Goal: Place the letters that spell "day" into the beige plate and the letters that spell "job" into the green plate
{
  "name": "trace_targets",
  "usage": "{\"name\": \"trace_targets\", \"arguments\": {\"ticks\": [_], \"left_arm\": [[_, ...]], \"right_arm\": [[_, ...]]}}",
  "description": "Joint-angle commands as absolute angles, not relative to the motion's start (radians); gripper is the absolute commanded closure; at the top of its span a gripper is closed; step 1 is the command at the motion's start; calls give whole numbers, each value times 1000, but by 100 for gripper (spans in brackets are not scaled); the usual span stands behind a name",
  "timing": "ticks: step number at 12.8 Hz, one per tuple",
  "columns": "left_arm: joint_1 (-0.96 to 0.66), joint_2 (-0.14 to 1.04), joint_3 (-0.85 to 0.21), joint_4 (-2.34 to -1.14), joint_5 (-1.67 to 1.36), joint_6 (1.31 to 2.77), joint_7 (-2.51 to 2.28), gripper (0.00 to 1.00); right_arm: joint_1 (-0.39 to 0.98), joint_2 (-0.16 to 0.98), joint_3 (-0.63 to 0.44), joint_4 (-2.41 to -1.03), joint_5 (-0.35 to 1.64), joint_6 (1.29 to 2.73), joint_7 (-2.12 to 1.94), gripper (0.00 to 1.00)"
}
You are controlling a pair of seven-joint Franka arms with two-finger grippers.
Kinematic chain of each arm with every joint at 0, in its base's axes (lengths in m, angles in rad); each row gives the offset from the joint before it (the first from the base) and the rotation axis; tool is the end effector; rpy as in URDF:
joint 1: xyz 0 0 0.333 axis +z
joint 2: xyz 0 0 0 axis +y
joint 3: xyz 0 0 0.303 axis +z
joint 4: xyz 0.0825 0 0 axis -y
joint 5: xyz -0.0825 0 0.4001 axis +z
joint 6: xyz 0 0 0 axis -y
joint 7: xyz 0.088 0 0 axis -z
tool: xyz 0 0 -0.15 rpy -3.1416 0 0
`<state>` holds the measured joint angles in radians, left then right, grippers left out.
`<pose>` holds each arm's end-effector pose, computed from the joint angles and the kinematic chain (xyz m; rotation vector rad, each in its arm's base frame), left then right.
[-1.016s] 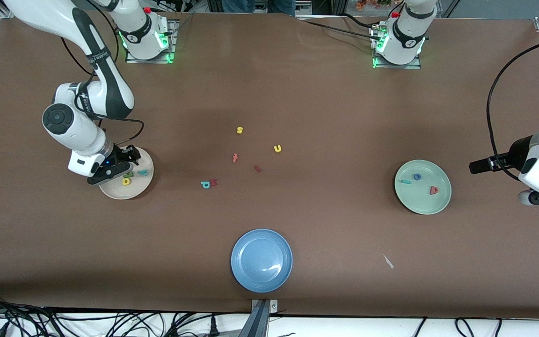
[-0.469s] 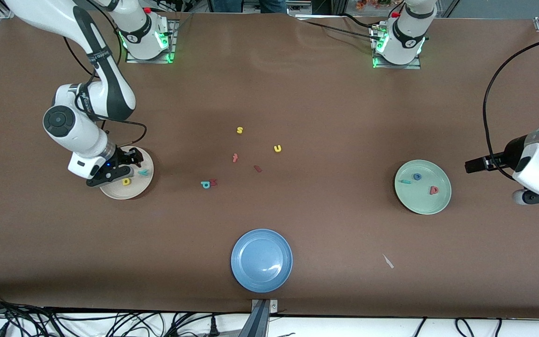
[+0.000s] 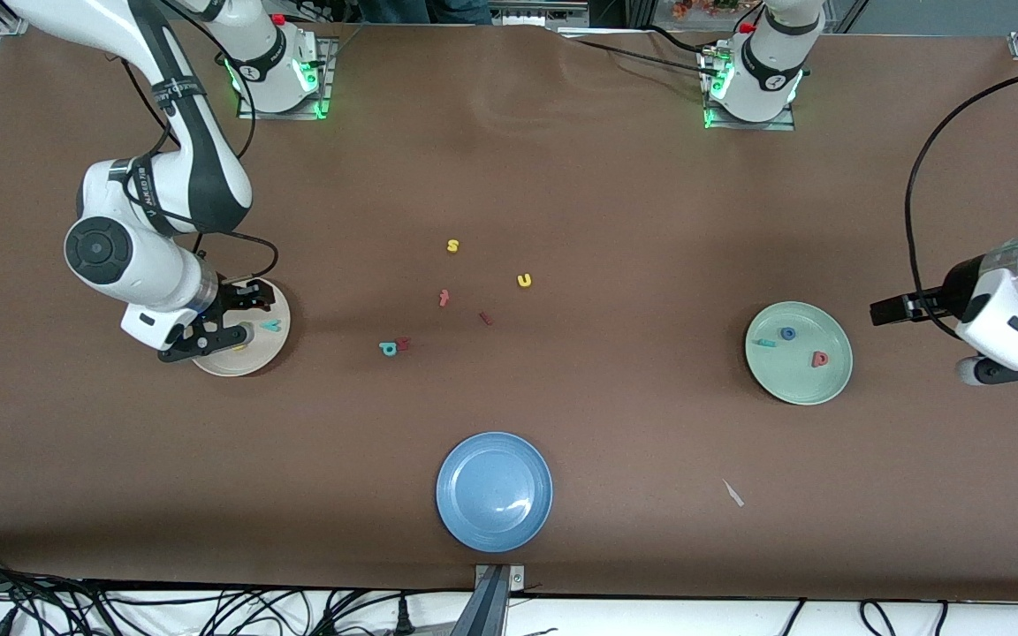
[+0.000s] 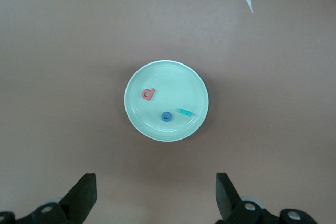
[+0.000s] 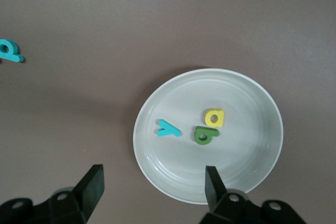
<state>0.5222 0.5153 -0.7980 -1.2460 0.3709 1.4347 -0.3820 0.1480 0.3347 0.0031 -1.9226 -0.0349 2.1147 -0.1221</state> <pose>0.6599 -0.0248 0.4624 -3.0561 -0.2416 0.2661 0.5986 0.0882 0.2414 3.0709 0.4536 -0.2210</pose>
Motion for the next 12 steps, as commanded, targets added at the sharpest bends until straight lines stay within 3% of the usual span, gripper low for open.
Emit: {"name": "trace_targets", "arguments": {"ticks": [1,5,8,12], "left_arm": [[425,509,-697,-1229,384,1456,-307,0],[207,430,-375,-1241,249,1520,-197,0],[88,417,-198,-1250,120,1608,-40,0],[77,403,-179,-1281,97,1614,-28,0]], "right_arm": [[149,347,9,-1893,-9,2066,-120,14],[149,360,6,-1818,-9,2001,-123,14],[150,368,2,-1750,-23,1921,-129,14],[140,370,2,-1733,-25,1925,-133,14]]}}
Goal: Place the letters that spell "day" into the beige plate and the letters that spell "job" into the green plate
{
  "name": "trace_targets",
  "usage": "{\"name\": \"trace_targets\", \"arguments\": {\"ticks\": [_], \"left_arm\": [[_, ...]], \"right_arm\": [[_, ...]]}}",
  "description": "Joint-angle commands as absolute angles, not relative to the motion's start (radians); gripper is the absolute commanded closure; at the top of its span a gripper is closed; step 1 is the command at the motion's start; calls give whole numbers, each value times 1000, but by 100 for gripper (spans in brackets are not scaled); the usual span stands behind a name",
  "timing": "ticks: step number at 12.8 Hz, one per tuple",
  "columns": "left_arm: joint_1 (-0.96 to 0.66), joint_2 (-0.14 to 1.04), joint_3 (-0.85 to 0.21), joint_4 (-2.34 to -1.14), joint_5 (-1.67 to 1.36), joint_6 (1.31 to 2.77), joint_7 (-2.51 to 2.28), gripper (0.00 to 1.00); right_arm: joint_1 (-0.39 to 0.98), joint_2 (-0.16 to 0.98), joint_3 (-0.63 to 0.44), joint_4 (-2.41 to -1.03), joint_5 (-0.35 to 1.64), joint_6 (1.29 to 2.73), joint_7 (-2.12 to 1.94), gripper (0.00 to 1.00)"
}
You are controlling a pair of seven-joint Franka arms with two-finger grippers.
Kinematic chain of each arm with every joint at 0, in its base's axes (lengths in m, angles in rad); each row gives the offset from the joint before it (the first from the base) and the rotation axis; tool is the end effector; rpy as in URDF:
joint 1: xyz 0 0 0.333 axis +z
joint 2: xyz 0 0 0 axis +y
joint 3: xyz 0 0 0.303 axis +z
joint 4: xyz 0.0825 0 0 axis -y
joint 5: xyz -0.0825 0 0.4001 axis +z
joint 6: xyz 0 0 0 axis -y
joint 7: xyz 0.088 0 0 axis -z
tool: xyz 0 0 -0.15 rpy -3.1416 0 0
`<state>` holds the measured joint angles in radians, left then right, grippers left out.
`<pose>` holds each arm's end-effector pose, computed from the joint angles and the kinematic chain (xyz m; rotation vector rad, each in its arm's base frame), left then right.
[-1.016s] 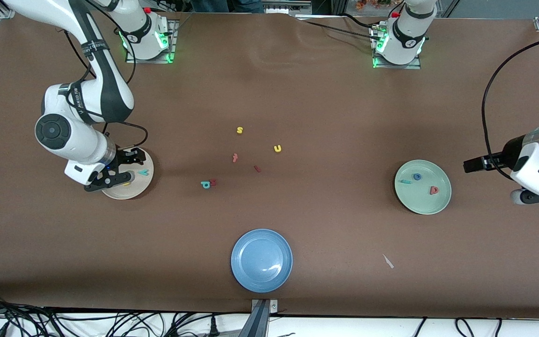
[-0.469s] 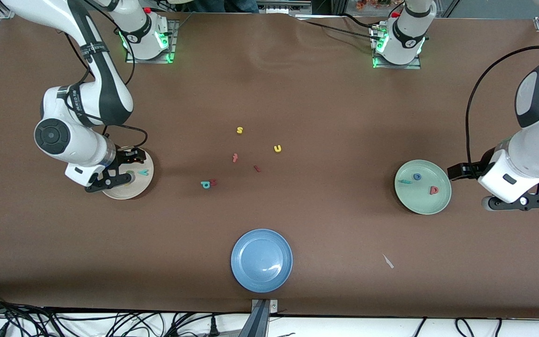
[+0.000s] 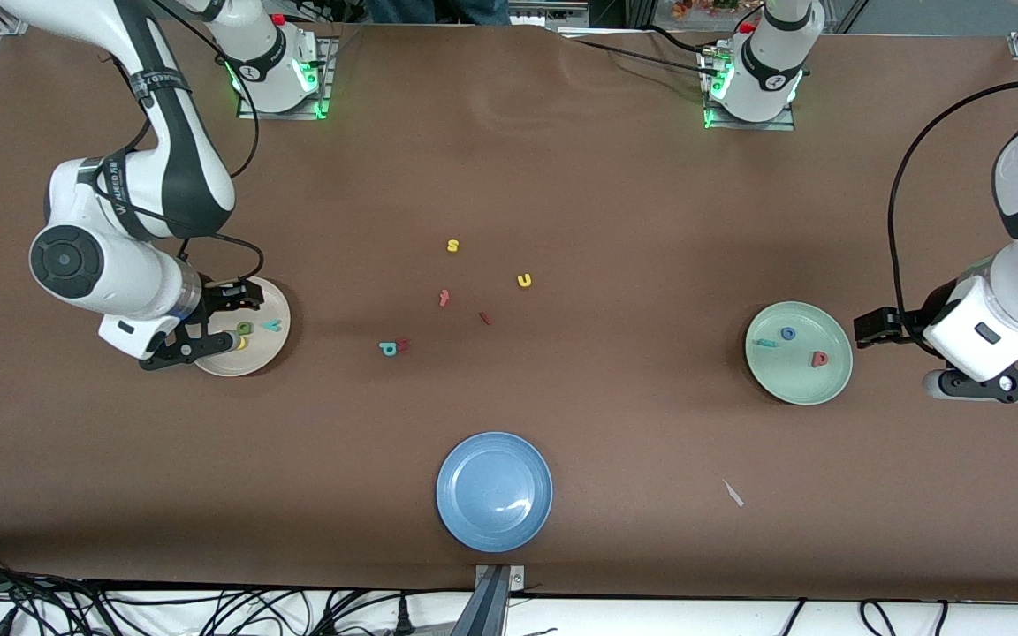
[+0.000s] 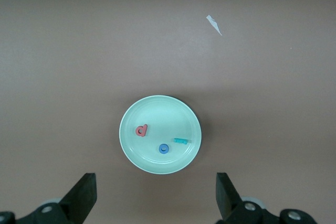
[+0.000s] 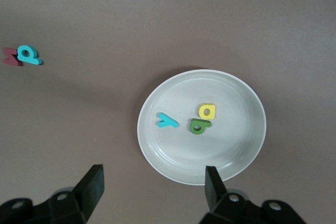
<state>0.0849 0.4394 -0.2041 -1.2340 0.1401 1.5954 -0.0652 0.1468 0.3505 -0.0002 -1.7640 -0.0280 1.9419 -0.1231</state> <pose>0.6849 -0.0369 0.4615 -3.0800 0.0715 0.0998 0.6213 0.0887 0.2900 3.0720 0.4362 -0.2680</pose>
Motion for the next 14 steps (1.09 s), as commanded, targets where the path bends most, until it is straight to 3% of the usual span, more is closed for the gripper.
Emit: {"name": "trace_targets", "arguments": {"ticks": [1,6,7,9,14], "left_arm": [[78,399,-179,-1282,95,1615,-26,0],[80,399,-183,-1282,94,1614,-11,0],[80,399,-183,-1281,95,1614,-11,0],[80,399,-183,-1281,95,1614,-11,0],[81,400,-183,-1278,95,1614,-11,0]], "right_arm": [[149,362,2,-1733,-26,1925,-133,14],[150,364,2,-1707,-26,1914,-135,14],[150,364,2,-1706,-26,1914,-133,7],[150,362,2,-1703,-26,1914,-130,2],[150,362,3,-1697,-26,1916,-126,2]]}}
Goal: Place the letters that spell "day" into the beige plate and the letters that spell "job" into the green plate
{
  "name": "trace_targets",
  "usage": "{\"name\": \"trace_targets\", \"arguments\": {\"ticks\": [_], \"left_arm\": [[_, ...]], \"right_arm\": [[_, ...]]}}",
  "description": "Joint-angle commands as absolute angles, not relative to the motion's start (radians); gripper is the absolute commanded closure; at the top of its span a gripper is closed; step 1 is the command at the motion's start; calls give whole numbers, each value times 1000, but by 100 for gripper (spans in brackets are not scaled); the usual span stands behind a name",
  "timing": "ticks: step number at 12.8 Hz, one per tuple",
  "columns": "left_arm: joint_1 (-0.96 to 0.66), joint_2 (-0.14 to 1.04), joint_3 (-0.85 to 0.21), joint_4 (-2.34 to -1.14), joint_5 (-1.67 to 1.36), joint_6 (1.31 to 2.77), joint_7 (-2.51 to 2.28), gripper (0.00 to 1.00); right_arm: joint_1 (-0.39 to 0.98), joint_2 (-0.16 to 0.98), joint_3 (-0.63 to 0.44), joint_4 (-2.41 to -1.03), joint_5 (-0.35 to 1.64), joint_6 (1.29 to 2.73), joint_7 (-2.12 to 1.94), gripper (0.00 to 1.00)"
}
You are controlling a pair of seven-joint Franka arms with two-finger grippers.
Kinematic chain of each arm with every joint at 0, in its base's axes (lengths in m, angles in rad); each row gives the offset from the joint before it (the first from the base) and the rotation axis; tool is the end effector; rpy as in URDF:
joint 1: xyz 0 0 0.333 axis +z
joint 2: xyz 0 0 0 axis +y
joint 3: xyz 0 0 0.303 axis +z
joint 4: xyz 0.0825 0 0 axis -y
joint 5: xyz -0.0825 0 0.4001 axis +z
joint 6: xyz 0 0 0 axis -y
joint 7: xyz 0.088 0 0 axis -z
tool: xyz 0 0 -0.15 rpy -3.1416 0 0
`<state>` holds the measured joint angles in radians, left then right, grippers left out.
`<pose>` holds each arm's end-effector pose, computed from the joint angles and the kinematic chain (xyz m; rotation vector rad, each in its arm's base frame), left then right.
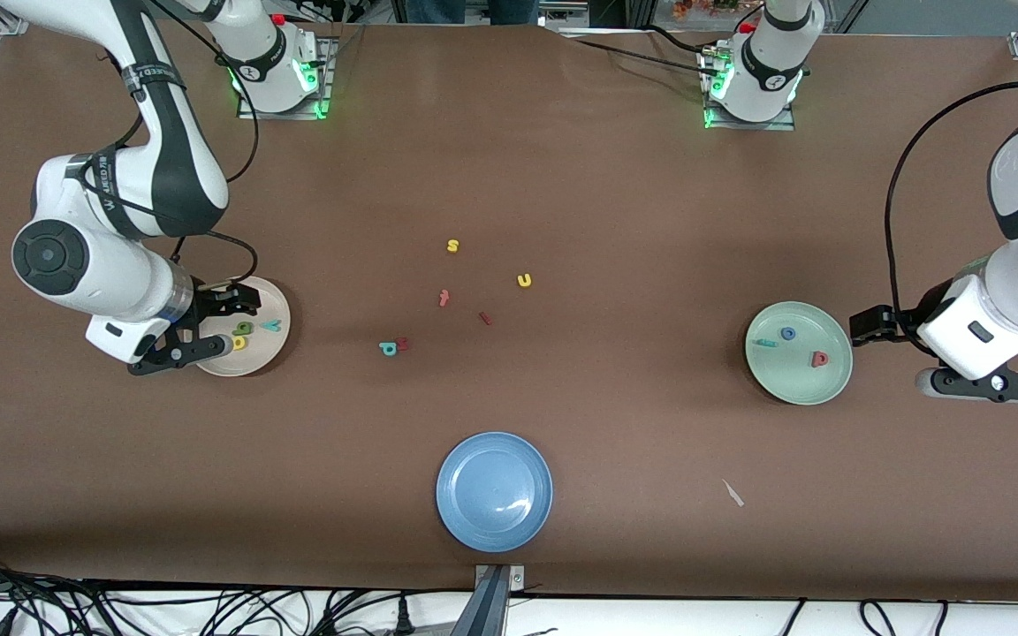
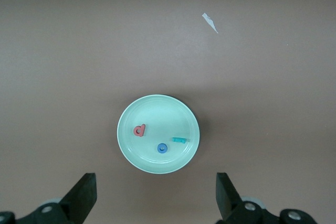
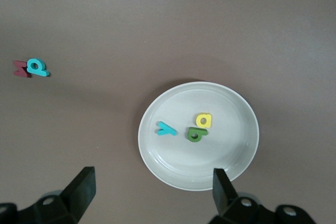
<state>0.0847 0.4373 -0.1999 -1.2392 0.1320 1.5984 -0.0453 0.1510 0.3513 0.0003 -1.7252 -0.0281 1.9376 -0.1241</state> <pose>0.6845 -0.0361 0.4604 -3.0859 0.0969 0.1024 0.6313 0.0932 0.3068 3.0749 0.4448 -0.2156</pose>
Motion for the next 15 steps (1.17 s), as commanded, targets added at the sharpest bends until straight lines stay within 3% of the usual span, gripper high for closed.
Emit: {"name": "trace_targets", "arguments": {"ticks": [1,10,15], "left_arm": [[80,400,-183,-1276,95,1614,-12,0],[89,402,-183,-1272,103,1611,-2,0],[94,405,-179,-1269,103,1611,-2,0]], "right_arm": [[149,364,5,-1697,-28,1916,-126,2],[149,353,9,-1697,-55,1918,-123,2],[144,247,9,-1701,-55,1813,-127,2]]}}
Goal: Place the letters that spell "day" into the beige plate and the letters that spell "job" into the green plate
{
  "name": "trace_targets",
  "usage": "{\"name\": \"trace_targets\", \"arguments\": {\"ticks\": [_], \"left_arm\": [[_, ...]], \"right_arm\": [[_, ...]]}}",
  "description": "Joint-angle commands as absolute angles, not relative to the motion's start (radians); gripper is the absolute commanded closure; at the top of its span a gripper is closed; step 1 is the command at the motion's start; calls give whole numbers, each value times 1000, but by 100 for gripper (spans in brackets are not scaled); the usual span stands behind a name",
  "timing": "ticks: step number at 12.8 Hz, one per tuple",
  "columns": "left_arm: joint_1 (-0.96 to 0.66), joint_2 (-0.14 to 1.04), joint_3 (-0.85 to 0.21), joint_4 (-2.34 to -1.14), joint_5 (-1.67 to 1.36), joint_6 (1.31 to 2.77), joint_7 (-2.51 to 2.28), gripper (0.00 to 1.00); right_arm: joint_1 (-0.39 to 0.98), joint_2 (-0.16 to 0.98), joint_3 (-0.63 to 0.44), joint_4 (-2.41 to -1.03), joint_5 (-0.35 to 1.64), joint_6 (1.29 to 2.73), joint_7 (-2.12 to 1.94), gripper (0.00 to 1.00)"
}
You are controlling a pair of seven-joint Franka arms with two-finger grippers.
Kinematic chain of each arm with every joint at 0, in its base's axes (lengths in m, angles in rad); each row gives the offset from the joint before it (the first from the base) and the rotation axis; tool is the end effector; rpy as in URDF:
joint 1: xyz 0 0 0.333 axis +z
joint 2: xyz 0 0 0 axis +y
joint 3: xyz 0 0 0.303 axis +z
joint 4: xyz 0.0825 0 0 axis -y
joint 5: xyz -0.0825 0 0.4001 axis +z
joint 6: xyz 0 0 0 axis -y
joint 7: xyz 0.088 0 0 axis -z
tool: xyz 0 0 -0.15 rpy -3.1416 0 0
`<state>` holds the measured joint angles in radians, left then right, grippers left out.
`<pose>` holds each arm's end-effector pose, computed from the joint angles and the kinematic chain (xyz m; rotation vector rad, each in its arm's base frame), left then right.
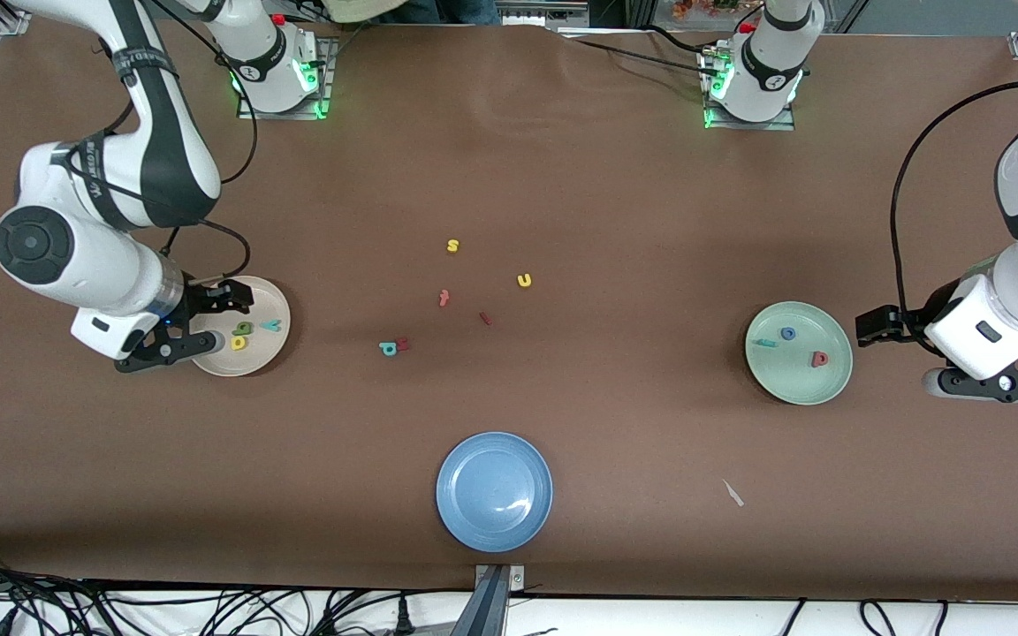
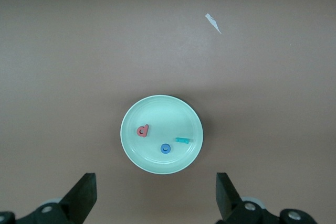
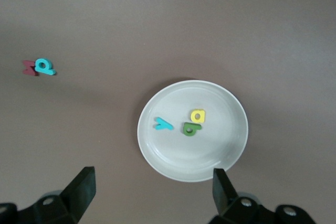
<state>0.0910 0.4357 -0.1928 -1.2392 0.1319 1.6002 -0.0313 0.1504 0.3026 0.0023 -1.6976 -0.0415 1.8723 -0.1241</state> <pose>0.6850 -0.0278 0.4614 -3.0839 0.0986 0.0988 0.6287 0.0918 0.3462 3.0626 0.4497 -0.1973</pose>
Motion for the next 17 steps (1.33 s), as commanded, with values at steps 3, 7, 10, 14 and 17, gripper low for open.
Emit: {"name": "trace_targets", "arguments": {"ticks": [3,7,10,14,17], "left_arm": [[104,405,-178,-1272,103,1611,0,0],[97,405,-181,-1269,101,1608,3,0],[101,405,-183,-1270,100,1608,5,0],[97,403,-183,-1267,106,1608,3,0],[107,403,-181,-1269,106,1608,6,0]], "right_arm": [[144,196,3,-1697,-58,1786,-135,1],[143,158,0,-1684,-54,1770,-133,0],[141,143,-11,-1657,-40,1703,-127,0],[140,88,-18,-1655,25,1609,-120,0],[143,39,-38,-1660,25,1543,-107,0]]}}
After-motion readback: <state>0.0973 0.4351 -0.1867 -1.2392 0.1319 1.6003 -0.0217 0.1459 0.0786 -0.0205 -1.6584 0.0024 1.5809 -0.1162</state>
